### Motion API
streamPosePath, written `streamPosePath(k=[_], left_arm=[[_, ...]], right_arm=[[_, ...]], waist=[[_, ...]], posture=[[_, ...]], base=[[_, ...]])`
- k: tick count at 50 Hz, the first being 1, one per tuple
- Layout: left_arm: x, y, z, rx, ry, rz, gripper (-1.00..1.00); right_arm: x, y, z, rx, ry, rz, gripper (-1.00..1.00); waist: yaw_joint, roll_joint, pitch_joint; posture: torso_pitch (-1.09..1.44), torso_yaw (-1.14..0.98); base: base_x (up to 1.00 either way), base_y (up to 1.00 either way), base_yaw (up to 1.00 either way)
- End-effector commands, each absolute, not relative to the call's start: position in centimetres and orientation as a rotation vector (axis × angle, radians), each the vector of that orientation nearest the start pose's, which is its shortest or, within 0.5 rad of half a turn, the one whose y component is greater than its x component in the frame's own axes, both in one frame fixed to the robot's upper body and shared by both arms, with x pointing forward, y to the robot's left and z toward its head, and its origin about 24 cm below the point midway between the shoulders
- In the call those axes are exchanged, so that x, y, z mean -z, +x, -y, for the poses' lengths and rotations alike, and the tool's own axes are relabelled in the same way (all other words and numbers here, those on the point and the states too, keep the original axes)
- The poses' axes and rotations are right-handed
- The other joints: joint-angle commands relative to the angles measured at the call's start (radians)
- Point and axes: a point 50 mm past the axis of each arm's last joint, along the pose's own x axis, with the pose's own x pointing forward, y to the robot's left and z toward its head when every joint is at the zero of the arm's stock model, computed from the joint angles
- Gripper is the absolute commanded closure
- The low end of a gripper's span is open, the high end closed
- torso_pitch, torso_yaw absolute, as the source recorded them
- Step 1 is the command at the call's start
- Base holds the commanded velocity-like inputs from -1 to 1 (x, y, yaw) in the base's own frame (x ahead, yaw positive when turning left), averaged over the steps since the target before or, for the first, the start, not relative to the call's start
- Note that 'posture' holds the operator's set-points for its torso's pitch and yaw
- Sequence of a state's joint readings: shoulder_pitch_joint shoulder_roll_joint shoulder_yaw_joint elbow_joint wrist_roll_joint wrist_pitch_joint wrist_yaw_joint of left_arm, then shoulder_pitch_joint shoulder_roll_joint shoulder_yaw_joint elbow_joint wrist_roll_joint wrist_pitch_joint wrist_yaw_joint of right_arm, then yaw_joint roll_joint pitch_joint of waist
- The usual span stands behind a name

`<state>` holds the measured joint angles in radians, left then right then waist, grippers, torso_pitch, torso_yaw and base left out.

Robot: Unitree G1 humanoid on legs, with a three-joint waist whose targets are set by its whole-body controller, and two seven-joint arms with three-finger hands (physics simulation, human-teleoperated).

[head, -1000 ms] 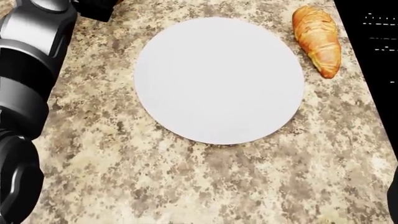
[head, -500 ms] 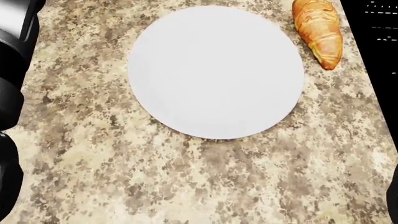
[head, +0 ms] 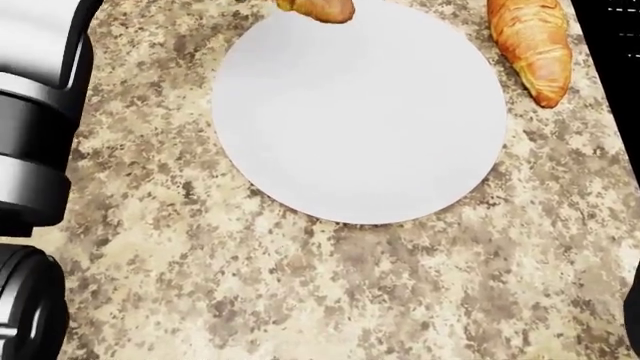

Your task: Place the pastries on the plates.

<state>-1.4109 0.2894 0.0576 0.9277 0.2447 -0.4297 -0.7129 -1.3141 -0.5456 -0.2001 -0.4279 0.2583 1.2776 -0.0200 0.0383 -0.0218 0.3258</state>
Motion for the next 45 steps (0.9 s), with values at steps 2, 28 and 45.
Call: streamPosePath(k=[2, 28, 45], left_arm=[[-35.9, 37.3, -8.5, 0.737, 0.764, 0.819, 1.0], [-33.3, 36.5, -5.4, 0.959, 0.778, 0.778, 1.0], [-32.7, 36.8, -4.7, 1.003, 0.782, 0.714, 0.58]], right_arm=[[-42.6, 24.3, 17.6, 0.042, -0.198, 0.589, -1.0], [-42.6, 24.2, 17.6, 0.044, -0.203, 0.588, -1.0], [-42.8, 23.9, 17.7, 0.045, -0.204, 0.589, -1.0]], waist=[[0.001, -0.003, -0.047], [0.01, -0.013, -0.047], [0.013, -0.018, -0.047]], posture=[[0.4, 0.0], [0.4, 0.0], [0.4, 0.0]], base=[[0.0, 0.0, 0.0], [0.0, 0.0, 0.0], [0.0, 0.0, 0.0]])
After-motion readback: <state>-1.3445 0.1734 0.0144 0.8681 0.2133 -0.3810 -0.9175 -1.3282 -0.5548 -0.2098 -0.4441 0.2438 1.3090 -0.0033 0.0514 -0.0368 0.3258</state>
